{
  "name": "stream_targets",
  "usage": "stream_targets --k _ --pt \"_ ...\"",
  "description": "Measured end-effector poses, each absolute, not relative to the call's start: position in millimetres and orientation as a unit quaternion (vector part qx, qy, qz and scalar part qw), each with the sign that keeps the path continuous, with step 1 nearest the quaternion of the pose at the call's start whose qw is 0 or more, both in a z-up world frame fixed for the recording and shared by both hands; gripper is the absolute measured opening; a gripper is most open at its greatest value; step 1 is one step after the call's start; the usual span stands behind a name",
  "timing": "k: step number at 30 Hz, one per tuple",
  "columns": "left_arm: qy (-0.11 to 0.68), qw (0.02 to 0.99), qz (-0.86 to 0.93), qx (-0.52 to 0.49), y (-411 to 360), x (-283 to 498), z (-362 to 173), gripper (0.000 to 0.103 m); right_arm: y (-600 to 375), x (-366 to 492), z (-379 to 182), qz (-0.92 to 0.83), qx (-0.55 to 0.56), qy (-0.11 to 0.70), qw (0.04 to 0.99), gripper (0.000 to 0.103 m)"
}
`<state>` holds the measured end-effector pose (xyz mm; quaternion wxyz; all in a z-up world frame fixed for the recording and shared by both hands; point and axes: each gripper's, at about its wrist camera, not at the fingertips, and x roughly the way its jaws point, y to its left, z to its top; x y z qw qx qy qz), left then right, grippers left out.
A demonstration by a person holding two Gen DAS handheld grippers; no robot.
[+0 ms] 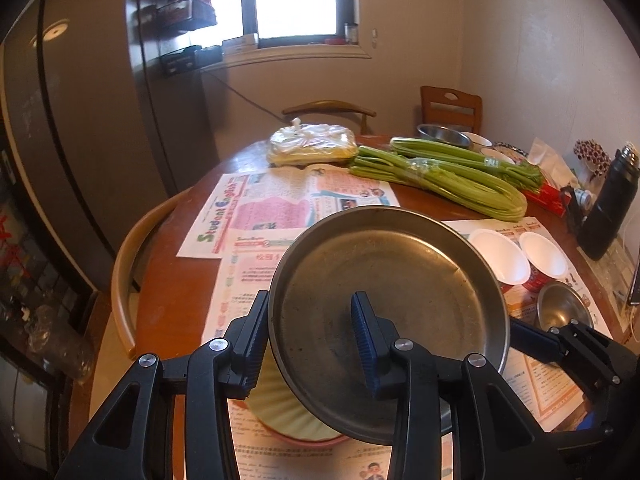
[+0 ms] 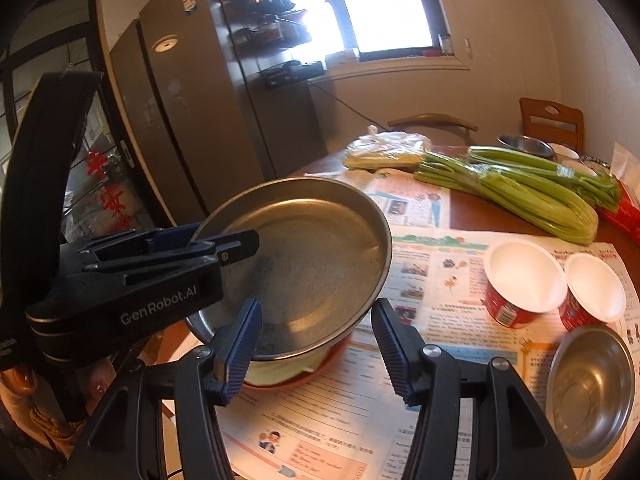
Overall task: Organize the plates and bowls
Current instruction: 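Carry the steel tray over the stacked plates and lower it, then lower the steel tray onto the yellow plate with the left gripper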
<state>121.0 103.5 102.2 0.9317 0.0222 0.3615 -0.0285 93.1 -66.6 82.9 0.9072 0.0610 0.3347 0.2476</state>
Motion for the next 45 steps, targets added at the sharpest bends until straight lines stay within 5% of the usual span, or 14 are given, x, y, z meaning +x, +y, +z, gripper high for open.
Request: stream_targets --k 26,45 --pt "0.422 0.906 0.005 -0.029 141.4 125.7 13.1 0.041 -27.4 103.3 21.3 0.279 0.030 0.390 0.877 0.058" --pt "0.413 0.910 0.017 -0.022 141.4 134.1 3.2 0.042 -13.6 113.6 0.0 0.258 0.005 0.394 0.882 0.058"
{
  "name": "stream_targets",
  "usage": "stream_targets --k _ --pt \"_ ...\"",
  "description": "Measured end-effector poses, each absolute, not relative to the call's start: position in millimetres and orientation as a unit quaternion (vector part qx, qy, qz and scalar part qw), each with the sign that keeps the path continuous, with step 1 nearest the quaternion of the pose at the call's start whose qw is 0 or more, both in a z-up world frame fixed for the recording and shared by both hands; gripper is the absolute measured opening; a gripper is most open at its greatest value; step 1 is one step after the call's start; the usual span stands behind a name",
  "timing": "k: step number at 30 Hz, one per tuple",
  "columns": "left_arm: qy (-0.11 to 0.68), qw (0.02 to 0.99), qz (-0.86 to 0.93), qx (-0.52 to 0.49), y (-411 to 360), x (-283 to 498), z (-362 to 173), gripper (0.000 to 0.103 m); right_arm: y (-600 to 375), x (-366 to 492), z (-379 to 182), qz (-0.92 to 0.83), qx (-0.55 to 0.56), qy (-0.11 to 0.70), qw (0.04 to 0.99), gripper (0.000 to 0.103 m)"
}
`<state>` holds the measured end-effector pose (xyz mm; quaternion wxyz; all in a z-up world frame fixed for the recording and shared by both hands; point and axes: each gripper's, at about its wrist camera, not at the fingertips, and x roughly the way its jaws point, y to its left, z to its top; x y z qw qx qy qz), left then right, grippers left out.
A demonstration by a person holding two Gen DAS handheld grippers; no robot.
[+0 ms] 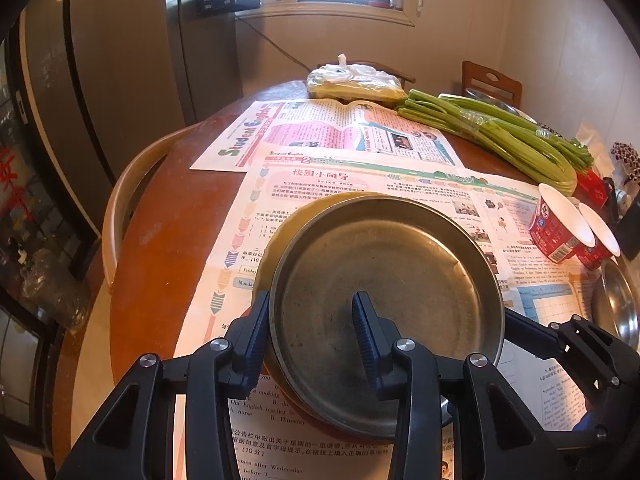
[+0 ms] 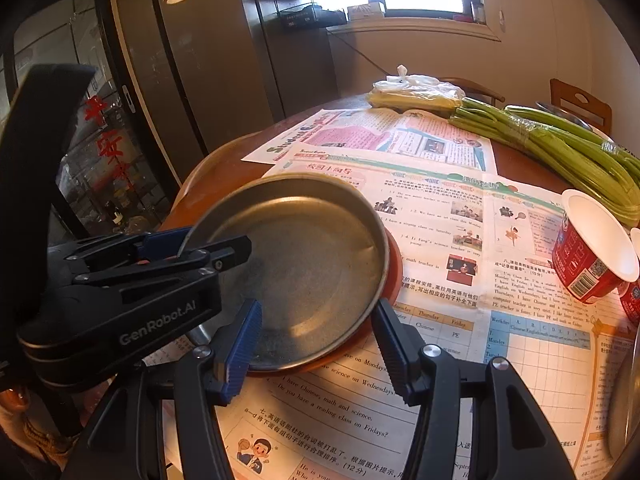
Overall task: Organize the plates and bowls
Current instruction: 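Lower the steel tray onto the yellow plate with the left gripper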
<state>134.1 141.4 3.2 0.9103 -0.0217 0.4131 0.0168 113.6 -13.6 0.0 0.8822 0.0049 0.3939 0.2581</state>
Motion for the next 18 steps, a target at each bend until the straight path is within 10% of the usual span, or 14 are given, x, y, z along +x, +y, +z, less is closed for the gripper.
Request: stream_targets --k 18 --pt "0.397 0.917 0.029 -0.035 153.6 122.9 13.9 0.042 -15.4 116.9 0.0 0.257 0.016 0.392 0.883 0.058"
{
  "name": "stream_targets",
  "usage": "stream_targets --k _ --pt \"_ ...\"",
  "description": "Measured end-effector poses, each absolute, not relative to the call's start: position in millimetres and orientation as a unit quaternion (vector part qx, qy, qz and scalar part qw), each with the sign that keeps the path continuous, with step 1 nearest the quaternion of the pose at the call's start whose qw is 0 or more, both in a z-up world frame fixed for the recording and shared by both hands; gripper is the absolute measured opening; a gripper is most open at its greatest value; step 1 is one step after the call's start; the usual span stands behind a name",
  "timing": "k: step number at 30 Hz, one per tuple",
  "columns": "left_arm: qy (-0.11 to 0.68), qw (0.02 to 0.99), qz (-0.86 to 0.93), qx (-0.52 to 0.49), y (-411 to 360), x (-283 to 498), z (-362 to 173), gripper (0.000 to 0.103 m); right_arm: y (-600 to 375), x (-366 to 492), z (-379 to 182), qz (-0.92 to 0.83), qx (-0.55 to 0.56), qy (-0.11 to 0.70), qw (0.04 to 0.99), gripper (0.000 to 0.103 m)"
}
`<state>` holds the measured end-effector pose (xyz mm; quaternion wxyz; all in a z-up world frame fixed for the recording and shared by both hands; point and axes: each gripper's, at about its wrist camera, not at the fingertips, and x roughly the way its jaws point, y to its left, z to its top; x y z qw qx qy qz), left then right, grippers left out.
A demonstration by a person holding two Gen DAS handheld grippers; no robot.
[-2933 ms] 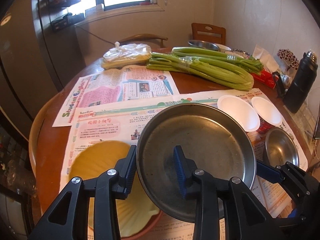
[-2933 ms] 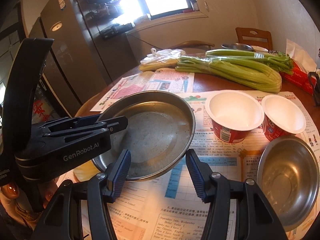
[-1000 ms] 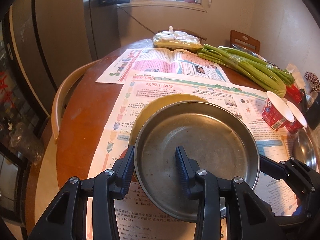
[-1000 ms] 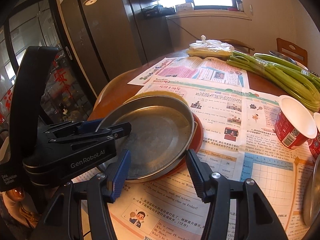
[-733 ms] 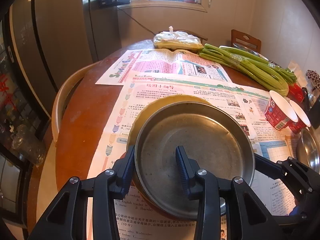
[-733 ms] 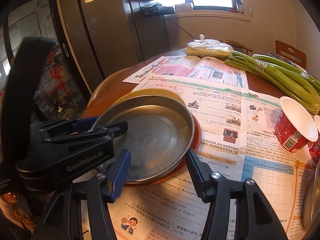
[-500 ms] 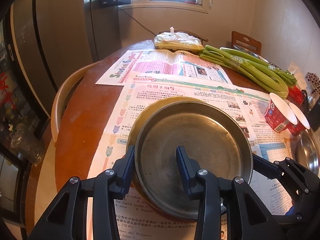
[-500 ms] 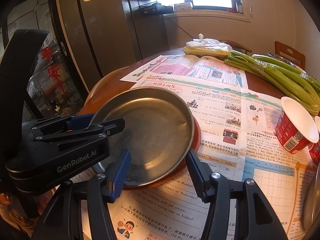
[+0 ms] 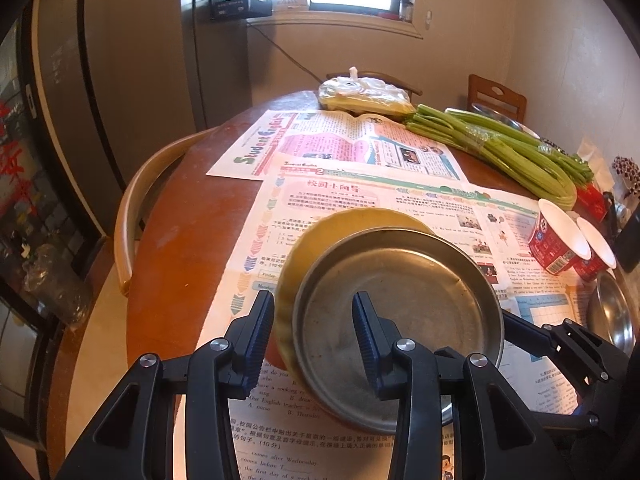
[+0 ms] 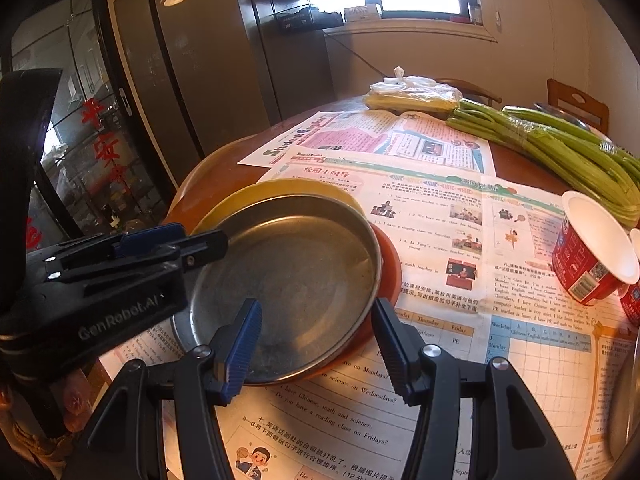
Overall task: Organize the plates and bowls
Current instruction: 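Lower the steel tray onto the yellow plate with the left gripper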
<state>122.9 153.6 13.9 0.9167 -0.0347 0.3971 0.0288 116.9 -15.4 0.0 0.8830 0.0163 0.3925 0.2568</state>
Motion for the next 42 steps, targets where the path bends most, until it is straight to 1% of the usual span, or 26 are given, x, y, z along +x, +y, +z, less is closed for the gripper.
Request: stream_targets --k 5,7,8,9,15,23,34,38,42 --pt "0.390 0.919 0.029 -0.054 160.8 113.5 18.9 0.043 -17.9 115.7 3.8 0.259 0.018 0.387 0.885 0.058" --pt "0.389 0.919 0.032 -0.064 163.8 108.9 20.3 0.044 -19.4 115.8 5.1 0.257 0.021 0.385 0.886 0.058" --pt "0.389 0.918 0.033 -0.066 164.4 107.0 20.4 0.048 -19.9 115.7 5.5 0.257 0.022 0.385 0.886 0.058" --pt "0.389 0.918 0.034 -0.070 166.0 105.1 20.7 0.048 -21.2 115.5 6.0 0.257 0.024 0.384 0.886 0.058" --pt "0.383 0.917 0.024 -0.107 174.1 88.1 20.9 0.050 -30.5 112.6 10.6 0.261 0.035 0.384 0.885 0.058" --pt "0.396 0.900 -0.029 -0.180 172.9 87.3 -2.2 0.052 -49.3 110.0 10.3 0.258 0.062 0.391 0.881 0.058" --pt "0.399 0.899 -0.012 -0.182 163.7 103.6 -7.8 0.054 -46.7 114.4 -4.0 0.264 0.061 0.412 0.870 0.058" --pt "0.391 0.905 0.020 -0.164 166.5 97.0 -4.6 0.054 -44.8 113.9 -3.7 0.266 0.057 0.411 0.870 0.058" --pt "0.400 0.896 -0.011 -0.195 172.7 93.5 -8.5 0.054 -42.1 113.5 -6.0 0.275 0.057 0.412 0.867 0.058"
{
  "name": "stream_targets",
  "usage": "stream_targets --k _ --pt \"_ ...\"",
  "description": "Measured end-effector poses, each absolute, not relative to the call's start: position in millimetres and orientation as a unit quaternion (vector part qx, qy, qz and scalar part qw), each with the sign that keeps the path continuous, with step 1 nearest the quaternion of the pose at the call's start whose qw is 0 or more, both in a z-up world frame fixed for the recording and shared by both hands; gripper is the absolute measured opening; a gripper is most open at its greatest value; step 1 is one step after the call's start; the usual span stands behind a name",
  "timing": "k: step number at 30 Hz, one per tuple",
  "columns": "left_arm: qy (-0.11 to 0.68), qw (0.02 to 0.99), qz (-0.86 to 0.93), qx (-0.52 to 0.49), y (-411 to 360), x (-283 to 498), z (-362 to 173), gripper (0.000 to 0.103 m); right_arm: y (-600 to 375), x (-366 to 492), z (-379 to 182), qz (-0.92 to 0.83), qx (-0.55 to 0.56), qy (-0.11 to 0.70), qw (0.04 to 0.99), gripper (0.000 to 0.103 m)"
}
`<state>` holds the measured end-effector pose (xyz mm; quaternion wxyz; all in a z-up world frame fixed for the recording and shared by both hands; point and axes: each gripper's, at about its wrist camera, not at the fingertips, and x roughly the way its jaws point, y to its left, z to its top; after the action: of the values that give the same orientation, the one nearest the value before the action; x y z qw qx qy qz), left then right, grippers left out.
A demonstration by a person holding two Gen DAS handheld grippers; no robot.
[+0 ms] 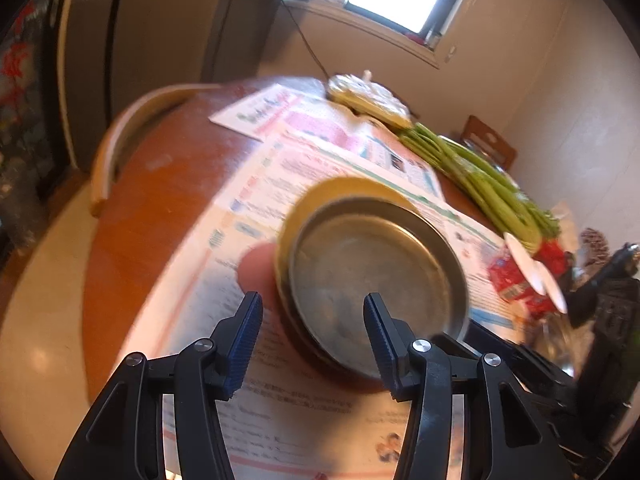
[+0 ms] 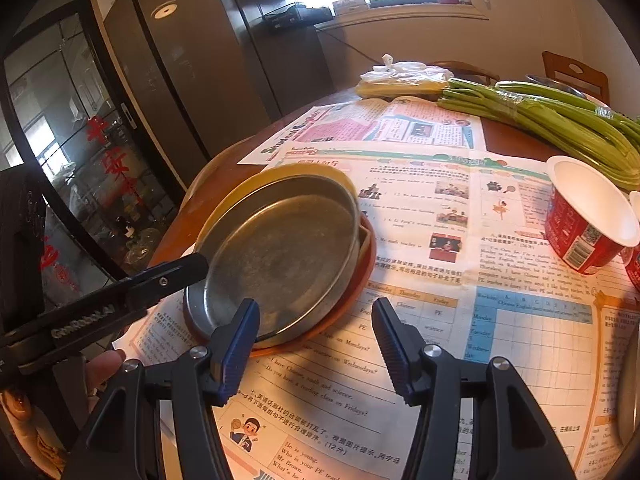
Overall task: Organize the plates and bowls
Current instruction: 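Lower the steel tray onto the yellow plate with the left gripper, then open the left gripper and lift it off the steel tray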
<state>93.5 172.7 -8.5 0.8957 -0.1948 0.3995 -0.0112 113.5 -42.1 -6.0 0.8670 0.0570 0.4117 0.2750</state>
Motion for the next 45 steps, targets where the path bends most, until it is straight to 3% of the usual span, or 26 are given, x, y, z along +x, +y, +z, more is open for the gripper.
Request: stream_targets --k 12,35,45 --pt "0.426 0.873 -0.036 -0.236 169.2 99.0 -30.7 0.055 -48.5 116.4 -9.3 0.281 0.065 0.414 0.863 0.062" --pt "0.447 0.872 -0.045 -0.196 122.7 169.4 -32.1 0.056 -66.8 158.7 -17.5 0.240 0.067 0.417 0.874 0.065" --pt "0.424 0.888 0.011 -0.180 132.9 157.3 -20.8 0.056 -83.2 161.0 -14.9 0.237 0.084 0.407 0.878 0.065"
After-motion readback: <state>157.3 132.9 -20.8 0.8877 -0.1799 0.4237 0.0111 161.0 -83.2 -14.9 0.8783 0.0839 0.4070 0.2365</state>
